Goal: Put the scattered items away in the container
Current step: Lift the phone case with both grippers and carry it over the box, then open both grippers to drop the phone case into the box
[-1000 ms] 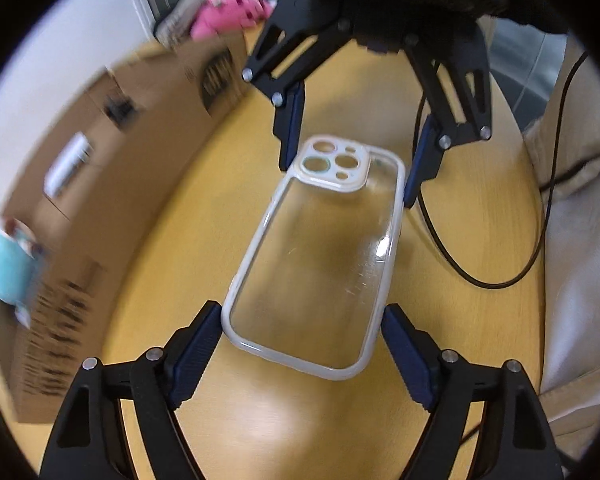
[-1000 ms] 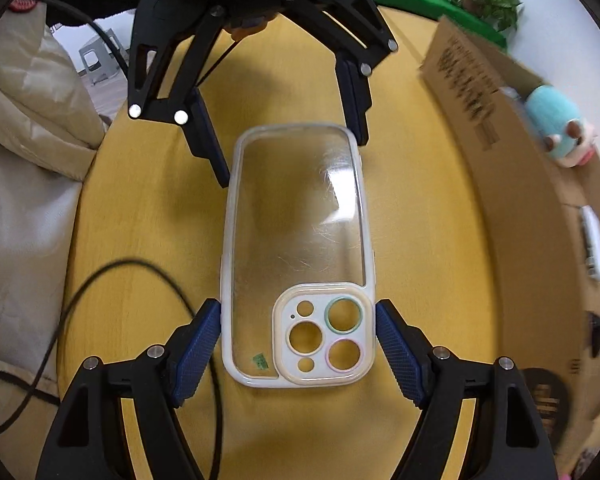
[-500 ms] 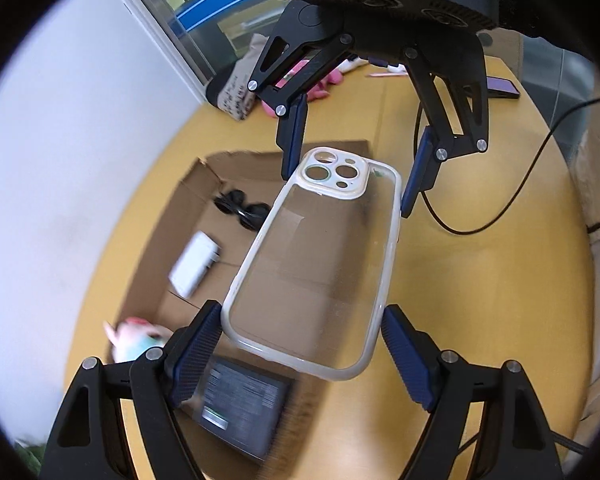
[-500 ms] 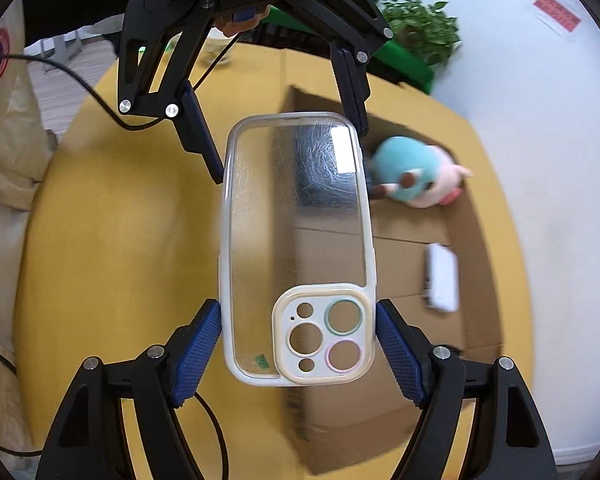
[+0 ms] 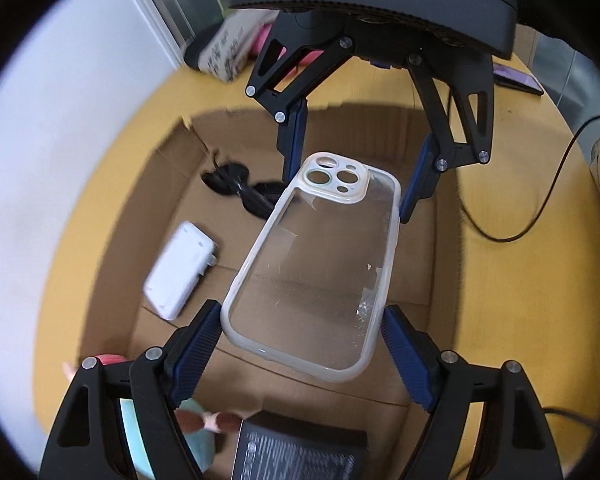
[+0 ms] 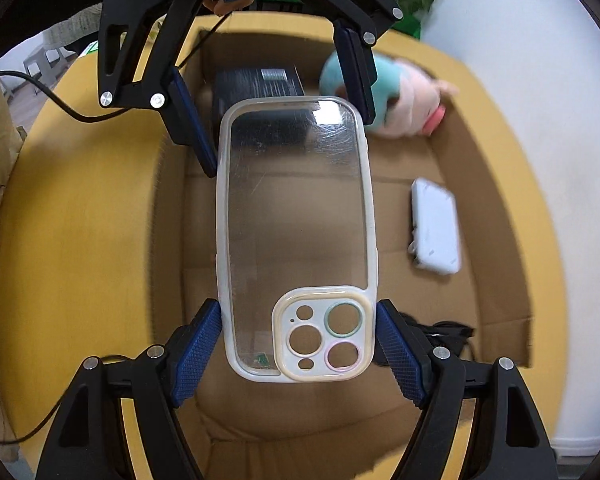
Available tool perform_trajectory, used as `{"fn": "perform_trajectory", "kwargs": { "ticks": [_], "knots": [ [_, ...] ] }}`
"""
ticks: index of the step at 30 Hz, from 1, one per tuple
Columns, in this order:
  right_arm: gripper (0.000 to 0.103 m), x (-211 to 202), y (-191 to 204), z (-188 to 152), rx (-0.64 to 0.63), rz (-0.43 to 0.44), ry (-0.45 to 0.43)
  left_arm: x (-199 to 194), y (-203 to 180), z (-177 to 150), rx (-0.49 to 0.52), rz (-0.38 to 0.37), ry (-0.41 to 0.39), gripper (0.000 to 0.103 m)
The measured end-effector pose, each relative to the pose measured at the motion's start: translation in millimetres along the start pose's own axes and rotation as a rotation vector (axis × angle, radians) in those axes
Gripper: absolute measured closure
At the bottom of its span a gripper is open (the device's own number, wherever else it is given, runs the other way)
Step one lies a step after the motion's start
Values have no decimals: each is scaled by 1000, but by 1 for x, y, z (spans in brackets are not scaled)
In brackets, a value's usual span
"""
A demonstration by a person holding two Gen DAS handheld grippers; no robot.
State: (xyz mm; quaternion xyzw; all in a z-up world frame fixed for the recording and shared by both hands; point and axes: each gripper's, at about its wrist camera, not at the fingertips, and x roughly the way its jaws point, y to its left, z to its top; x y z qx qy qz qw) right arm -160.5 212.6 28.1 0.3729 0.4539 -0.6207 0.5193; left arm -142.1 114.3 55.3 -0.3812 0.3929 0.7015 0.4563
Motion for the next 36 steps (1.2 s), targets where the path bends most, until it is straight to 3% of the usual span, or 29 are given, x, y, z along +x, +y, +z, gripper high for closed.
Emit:
{"fn": "perform_trajectory", "kwargs": {
  "ticks": [5,10,14,16,19,21,24,27,29,31,36],
  "knots": [
    [21,41,-14,-6,21,96,59,43,12,-5,-20,-84,67,22],
    [21,66,-4,-7,31,151,121,72,8,-14,-46,-147,158,21],
    [14,78,11,-4,6,109,174,82,2,-19,-70,-142,224,20],
    [8,74,11,-3,21,71,182,80,0,-21,-79,-130,234,21],
    [7,55,10,-5,70,20,169,64,-1,-25,-107,-98,221,21],
    [6,32,11,-7,112,-13,122,45,-1,-26,-134,-59,196,20],
    [0,-19,18,-15,230,-56,-16,2,-6,-27,-183,8,122,20],
    [0,-63,30,-24,370,-158,-136,-46,-15,-34,-234,135,14,20],
    [0,-85,42,-34,533,-197,-219,-72,-18,-43,-283,216,-61,19],
    [0,-93,50,-42,670,-203,-296,-95,-29,-55,-335,278,-120,18],
    [0,-82,89,-47,876,-383,-395,-133,-60,-94,-557,466,-203,16]
  ]
}}
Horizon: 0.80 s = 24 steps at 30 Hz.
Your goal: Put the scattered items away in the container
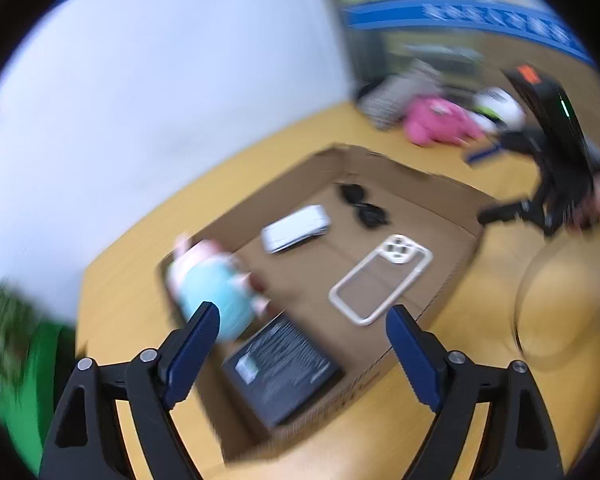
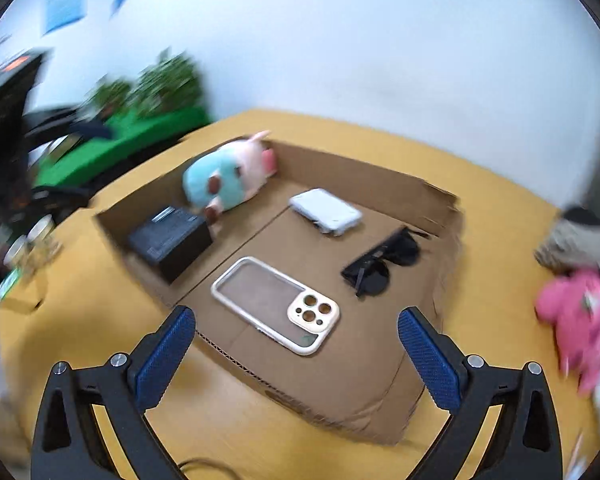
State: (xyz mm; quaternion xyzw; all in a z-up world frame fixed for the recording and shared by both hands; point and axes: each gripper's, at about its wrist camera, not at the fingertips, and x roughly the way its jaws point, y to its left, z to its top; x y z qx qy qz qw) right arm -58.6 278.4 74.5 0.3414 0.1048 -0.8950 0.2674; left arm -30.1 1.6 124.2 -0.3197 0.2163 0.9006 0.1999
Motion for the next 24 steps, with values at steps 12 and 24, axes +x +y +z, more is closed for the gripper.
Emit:
{"fn": "perform_trajectory", "kwargs": {
  "ticks": [12,24],
  "knots": [
    [0,36,32,-42,210,-350,-190,38,7,-92,-606,122,-11,15],
    [0,47,35,-67,252,-401,-302,75,-32,-83,-497,271,-173,12]
  ]
}}
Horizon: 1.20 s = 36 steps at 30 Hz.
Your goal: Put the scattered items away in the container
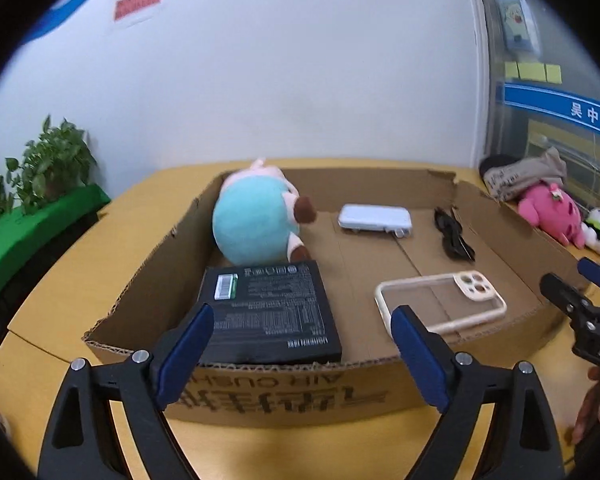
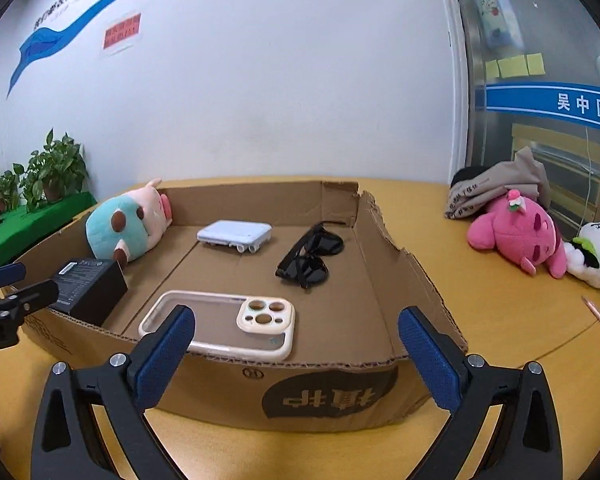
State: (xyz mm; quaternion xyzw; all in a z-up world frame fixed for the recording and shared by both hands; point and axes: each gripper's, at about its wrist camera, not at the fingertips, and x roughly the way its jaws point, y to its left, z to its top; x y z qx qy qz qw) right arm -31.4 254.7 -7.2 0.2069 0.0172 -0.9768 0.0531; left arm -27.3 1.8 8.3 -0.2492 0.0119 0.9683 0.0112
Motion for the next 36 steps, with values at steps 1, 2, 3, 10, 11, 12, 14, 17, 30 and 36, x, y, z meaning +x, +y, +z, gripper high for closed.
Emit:
{"fn": "perform_trajectory", "kwargs": {
  "ticks": [1,2,3,10,11,12,14,17,30,36],
  "knots": [
    [0,1,-1,0,0,8,0,0,0,-2,0,4,-23,12],
    [0,2,-1,1,-2,12,2,-1,0,-3,-1,6,-48,11],
    [0,3,-1,1,-4,18,3,-2,0,-5,3,9,-72,11],
    [0,2,-1,2,-6,30,5,-2,3,-4,1,5,-75,10],
    [0,2,-2,2,-7,28,4,-2,3,-4,2,5,-75,10],
    [0,2,-2,2,-6,29,4,-2,3,-4,3,6,-74,10],
    [0,2,-1,2,-7,28,4,-2,5,-4,3,4,-75,10],
    [0,2,-1,2,-7,29,5,-1,4,-2,5,3,-74,10],
    [0,2,-1,2,-7,29,5,-1,4,-2,6,2,-74,10],
    [0,2,-1,2,-7,29,5,-1,4,-2,5,1,-75,10]
  ]
}}
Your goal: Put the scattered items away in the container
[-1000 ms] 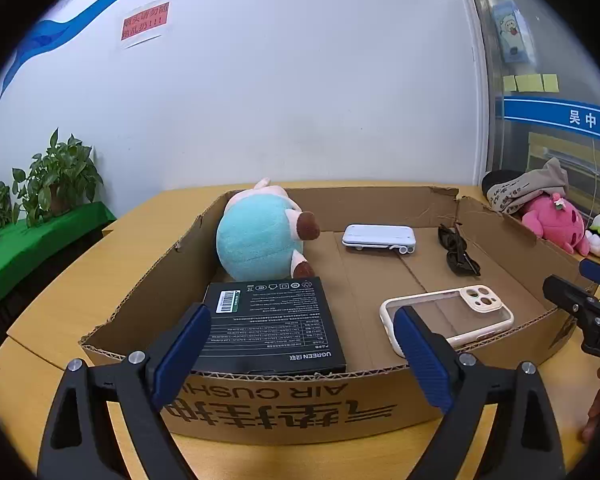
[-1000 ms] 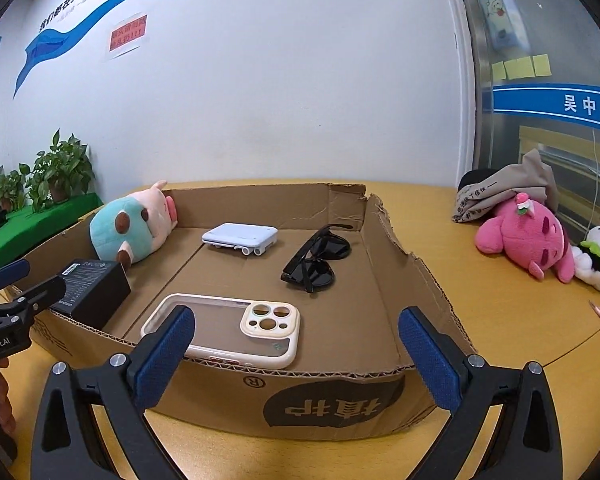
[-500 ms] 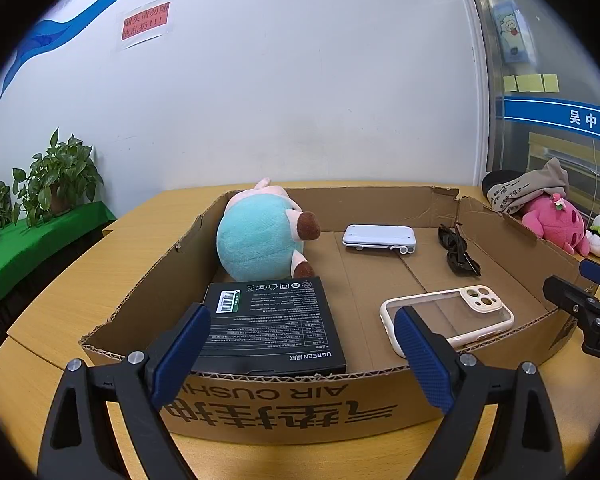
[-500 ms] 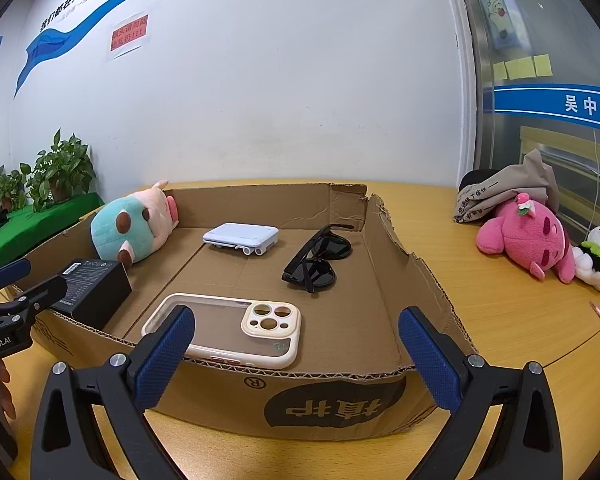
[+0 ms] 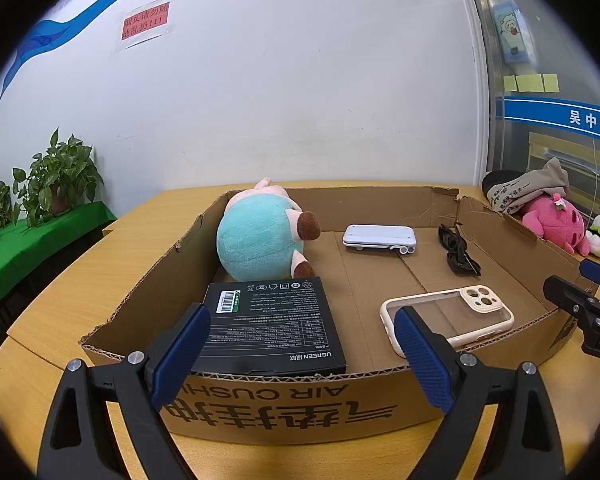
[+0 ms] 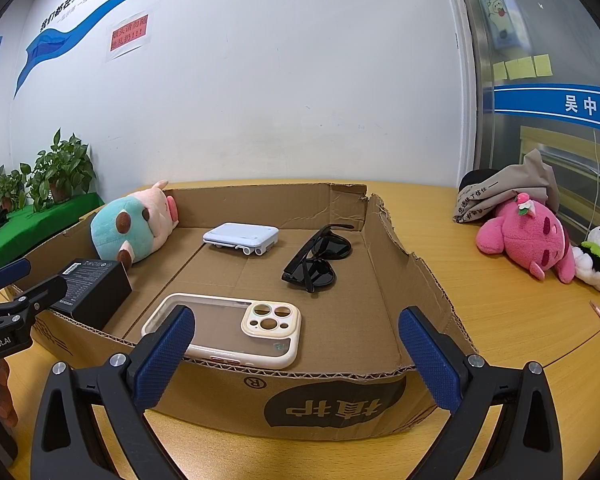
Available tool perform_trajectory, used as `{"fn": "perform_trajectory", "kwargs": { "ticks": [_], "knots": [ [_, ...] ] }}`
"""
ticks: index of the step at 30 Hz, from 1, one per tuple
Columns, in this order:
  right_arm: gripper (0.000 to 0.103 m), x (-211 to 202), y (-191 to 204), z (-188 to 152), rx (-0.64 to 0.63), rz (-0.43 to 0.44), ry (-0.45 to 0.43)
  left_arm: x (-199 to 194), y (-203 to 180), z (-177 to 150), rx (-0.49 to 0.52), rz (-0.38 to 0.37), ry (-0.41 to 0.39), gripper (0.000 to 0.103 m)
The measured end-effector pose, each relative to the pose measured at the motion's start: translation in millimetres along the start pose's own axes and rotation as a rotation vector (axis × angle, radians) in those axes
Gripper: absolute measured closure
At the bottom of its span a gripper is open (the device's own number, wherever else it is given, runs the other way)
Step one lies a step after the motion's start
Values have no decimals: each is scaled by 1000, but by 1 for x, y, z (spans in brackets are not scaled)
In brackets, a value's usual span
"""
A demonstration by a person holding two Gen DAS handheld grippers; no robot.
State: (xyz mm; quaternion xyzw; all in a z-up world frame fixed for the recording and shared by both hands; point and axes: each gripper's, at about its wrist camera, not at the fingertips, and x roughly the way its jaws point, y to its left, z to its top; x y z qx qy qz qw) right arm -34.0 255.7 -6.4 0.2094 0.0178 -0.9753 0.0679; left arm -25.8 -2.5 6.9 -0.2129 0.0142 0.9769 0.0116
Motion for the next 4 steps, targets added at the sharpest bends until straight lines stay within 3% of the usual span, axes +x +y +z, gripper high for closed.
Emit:
{"fn": "perform_trajectory", "kwargs": {
  "ticks": [4],
  "knots": [
    [0,0,0,0,0,0,0,0,-1,0,1,3,1,10]
  ]
}}
